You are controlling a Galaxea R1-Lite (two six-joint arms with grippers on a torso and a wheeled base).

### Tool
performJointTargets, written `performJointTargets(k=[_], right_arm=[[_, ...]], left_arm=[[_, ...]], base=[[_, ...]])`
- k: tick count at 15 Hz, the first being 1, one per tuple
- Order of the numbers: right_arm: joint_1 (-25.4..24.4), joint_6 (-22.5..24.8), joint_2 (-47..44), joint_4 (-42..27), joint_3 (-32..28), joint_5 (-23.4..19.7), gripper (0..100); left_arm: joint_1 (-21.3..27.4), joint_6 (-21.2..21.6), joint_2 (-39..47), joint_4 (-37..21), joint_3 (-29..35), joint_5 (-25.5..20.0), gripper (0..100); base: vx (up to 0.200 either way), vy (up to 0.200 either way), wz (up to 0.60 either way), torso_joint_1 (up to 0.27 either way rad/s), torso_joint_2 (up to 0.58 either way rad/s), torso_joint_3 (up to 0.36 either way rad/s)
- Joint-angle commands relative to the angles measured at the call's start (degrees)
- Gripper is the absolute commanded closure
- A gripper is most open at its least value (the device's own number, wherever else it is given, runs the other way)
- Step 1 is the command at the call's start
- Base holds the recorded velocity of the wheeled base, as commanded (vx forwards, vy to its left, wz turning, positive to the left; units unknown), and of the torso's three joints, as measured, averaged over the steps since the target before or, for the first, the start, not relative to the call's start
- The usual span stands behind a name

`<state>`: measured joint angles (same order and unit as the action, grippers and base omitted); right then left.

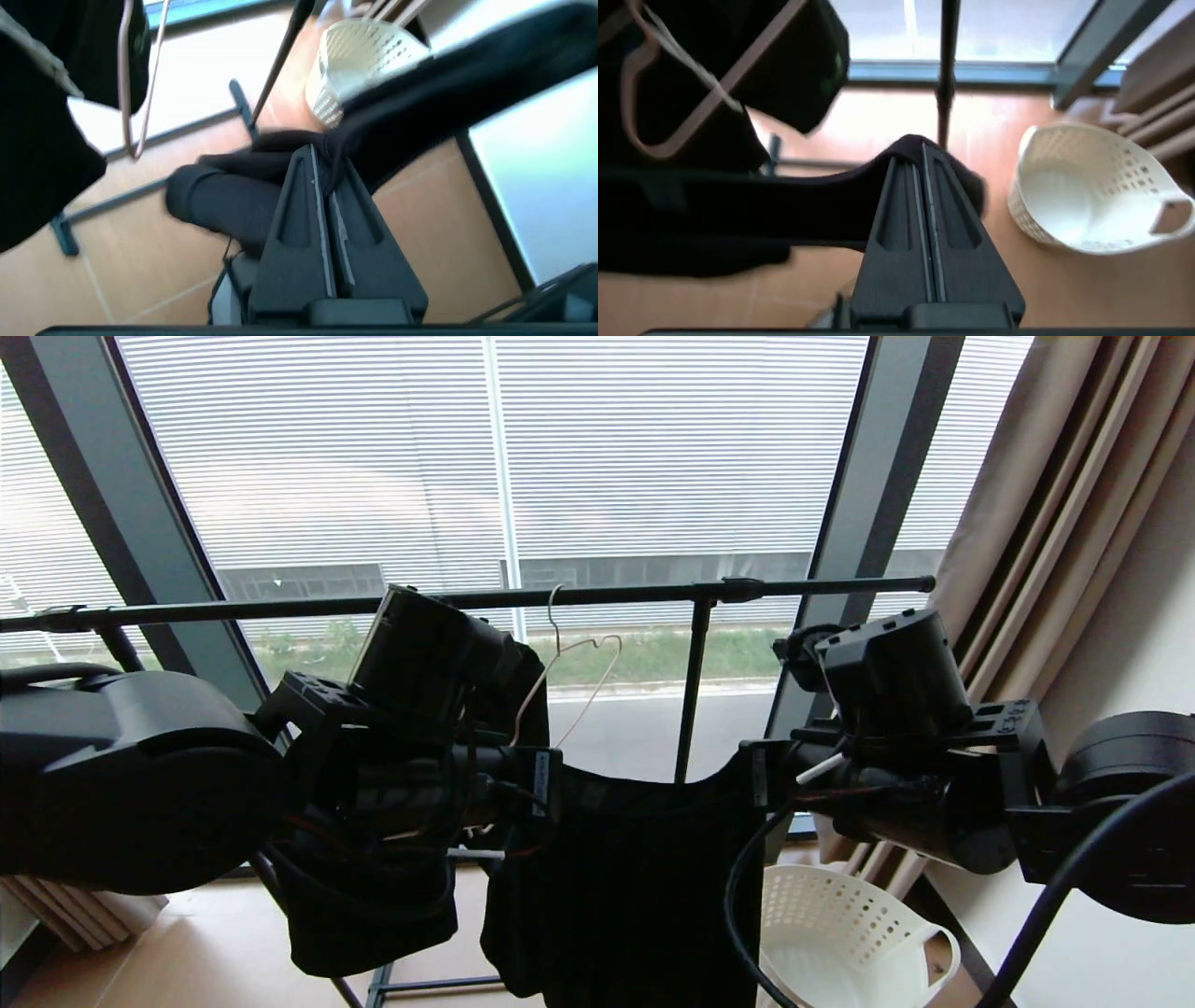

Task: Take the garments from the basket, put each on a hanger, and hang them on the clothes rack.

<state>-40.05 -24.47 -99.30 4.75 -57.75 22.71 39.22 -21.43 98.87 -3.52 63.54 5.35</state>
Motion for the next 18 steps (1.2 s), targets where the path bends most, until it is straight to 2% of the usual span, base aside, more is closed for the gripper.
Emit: performJointTargets(k=[1,3,4,5,8,10,12,13,15,17,18], right_arm=[[-0.1,2.2,0.9,0.1,3.3,-0.3,0],[0.0,5.2,0.8,0.1,5.4,-0.7,0],[0.3,11.1,1.0,0.5,8.4,-2.3,0],[0.2,13.7,1.0,1.5,10.4,-4.3,0],[0.1,17.0,-1.1,5.1,11.9,-5.3,0],[0.2,24.7,-0.7,5.5,13.0,-8.9,0],[0.3,31.2,0.8,7.6,17.6,-12.8,0],[1.6,35.2,2.3,12.6,21.1,-17.0,0],[4.0,36.2,3.7,19.2,23.3,-23.3,0],[5.1,35.5,5.3,20.2,23.6,-26.0,0],[5.3,35.3,6.8,20.7,24.6,-31.1,0]], left_arm=[[0.4,0.0,1.4,0.0,2.8,0.1,100],[1.3,-0.1,1.7,0.0,4.3,0.4,100],[1.5,-0.1,1.7,0.0,5.5,1.1,100],[1.5,-0.1,1.7,0.0,6.0,1.2,100],[2.2,-0.1,1.5,0.0,5.8,1.6,100],[2.2,-0.1,1.6,0.0,5.9,2.3,100],[2.1,-0.2,1.6,0.0,6.2,2.8,100],[2.1,-0.2,1.8,0.0,6.2,3.6,100],[2.0,-0.2,1.8,0.0,6.1,4.0,100],[2.2,-0.1,1.9,0.0,5.8,4.0,100],[2.2,0.0,2.0,0.0,5.8,4.1,100]], base=[[0.0,0.0,0.0,0.0,0.0,0.0],[0.0,0.0,0.0,0.0,0.0,0.0],[0.0,0.0,0.0,0.0,0.0,0.0],[0.0,0.0,0.0,0.0,0.0,0.0],[0.0,0.0,0.0,0.0,0.0,0.0],[0.0,0.0,0.0,0.0,0.0,0.0],[0.0,0.0,0.0,0.0,0.0,0.0],[0.0,0.0,0.0,0.0,0.0,0.0],[0.0,0.0,0.0,0.0,0.0,0.0],[0.0,0.0,0.0,0.0,0.0,0.0],[0.0,0.0,0.0,0.0,0.0,0.0]])
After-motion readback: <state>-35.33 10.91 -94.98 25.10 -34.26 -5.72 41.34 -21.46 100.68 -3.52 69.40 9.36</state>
